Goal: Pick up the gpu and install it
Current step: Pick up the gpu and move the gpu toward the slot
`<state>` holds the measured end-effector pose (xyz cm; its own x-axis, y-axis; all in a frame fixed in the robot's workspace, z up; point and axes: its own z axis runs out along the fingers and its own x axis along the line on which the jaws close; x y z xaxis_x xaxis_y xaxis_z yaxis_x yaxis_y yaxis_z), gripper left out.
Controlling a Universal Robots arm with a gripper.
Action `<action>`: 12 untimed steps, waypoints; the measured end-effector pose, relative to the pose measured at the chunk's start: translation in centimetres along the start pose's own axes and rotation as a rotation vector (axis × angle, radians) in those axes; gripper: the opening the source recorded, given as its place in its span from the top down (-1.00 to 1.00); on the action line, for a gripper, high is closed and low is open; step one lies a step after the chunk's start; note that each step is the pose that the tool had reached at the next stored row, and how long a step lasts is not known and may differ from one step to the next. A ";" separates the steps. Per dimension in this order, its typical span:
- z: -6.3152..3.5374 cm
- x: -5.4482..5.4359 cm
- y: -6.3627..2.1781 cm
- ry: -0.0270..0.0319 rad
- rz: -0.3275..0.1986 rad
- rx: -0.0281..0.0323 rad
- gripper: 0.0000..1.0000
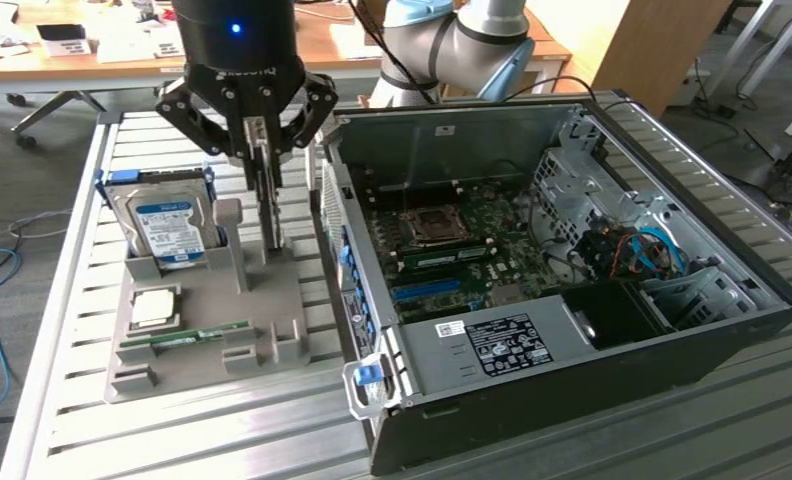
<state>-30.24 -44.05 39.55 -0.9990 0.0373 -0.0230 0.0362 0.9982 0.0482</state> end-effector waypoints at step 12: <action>-2.38 -0.1 0.11 -0.0001 0.000 0.0000 0.47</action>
<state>-30.24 -44.05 41.93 -0.9990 0.0373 -0.0231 0.0362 0.9982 0.0482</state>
